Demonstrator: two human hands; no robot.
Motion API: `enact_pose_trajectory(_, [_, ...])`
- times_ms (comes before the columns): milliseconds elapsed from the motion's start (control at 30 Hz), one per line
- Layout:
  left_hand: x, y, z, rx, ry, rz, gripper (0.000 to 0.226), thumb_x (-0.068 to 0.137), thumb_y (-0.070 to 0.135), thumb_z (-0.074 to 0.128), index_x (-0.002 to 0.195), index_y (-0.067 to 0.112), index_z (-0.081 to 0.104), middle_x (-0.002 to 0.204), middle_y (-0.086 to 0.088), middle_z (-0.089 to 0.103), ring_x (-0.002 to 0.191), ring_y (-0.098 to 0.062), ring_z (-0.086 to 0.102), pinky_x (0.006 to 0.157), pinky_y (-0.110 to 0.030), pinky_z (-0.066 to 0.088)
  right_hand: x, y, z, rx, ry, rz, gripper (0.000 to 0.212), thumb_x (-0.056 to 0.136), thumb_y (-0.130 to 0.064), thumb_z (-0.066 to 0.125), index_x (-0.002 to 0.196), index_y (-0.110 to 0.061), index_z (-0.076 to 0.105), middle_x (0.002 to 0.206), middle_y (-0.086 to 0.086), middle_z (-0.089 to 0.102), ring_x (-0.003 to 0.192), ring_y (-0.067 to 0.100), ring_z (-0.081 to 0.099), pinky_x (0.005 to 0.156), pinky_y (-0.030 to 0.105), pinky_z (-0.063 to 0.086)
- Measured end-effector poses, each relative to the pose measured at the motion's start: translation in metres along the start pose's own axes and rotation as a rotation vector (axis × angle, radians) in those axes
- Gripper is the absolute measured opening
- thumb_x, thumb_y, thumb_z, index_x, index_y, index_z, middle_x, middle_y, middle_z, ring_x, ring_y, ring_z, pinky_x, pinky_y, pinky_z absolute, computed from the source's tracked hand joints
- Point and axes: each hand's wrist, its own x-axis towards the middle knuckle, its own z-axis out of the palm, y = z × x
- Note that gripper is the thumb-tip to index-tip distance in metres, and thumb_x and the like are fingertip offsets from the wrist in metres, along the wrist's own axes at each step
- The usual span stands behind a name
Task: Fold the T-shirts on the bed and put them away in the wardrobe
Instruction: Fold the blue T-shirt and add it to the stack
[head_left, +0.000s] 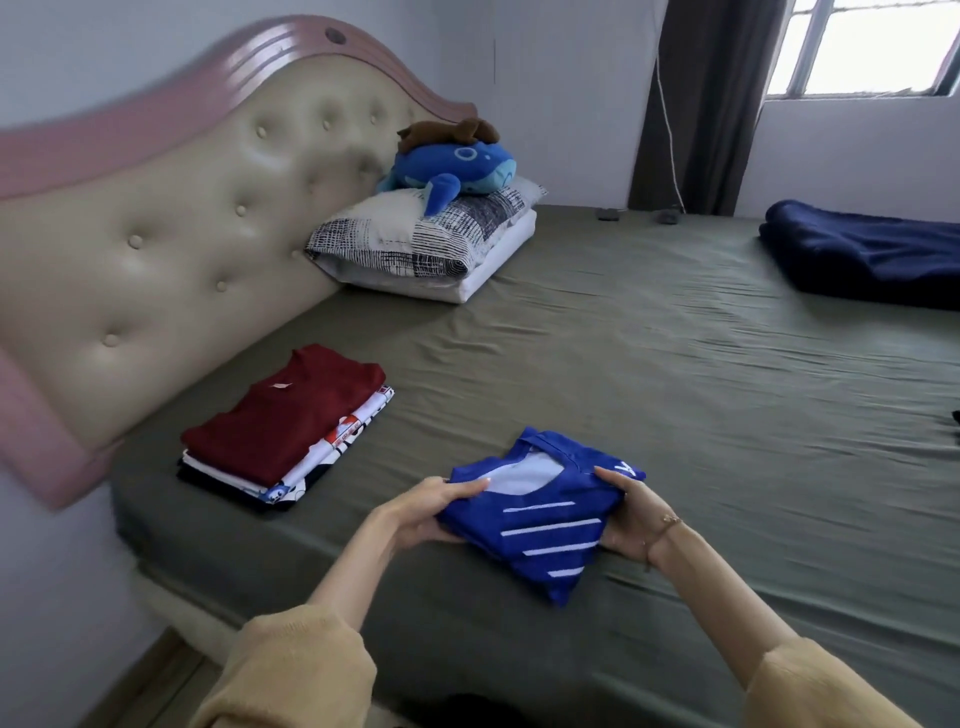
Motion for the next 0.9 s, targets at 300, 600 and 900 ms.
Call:
enact_pose_trajectory(300, [-0.037, 0.026, -0.099, -0.054, 0.175, 0.16, 0.023, 0.094, 0.004, 0.052, 0.113, 0.015, 0.058, 0.104, -0.003, 0.067, 0.089, -0.015, 0.064, 0.069, -0.028, 0.058, 0.052, 0.0, 0.103, -0.03, -0.17, -0.052, 0.036, 0.082, -0.023, 0.047, 0.111, -0.005, 0.057, 0.095, 0.014, 0.072, 0.08, 0.027, 0.071, 0.064, 0.039, 0.059])
enact_pose_trajectory(600, [-0.063, 0.083, -0.212, -0.248, 0.648, 0.422, 0.014, 0.092, 0.01, 0.057, 0.105, 0.017, 0.058, 0.096, -0.001, 0.064, 0.077, -0.008, 0.06, 0.053, -0.018, 0.053, 0.135, -0.011, 0.25, 0.079, -0.368, -0.088, 0.035, 0.1, -0.026, 0.031, 0.112, -0.004, 0.055, 0.096, 0.015, 0.072, 0.082, 0.026, 0.071, 0.074, 0.043, 0.056])
enact_pose_trajectory(900, [-0.05, 0.035, -0.274, -0.566, 0.879, 0.269, 0.03, 0.087, 0.007, 0.062, 0.116, 0.007, 0.055, 0.106, -0.013, 0.063, 0.073, -0.014, 0.059, 0.053, -0.024, 0.049, 0.213, 0.051, 0.31, -0.18, -0.198, 0.09, 0.04, 0.099, -0.024, 0.04, 0.137, -0.011, 0.041, 0.135, 0.012, 0.052, 0.117, 0.027, 0.053, 0.088, 0.039, 0.044])
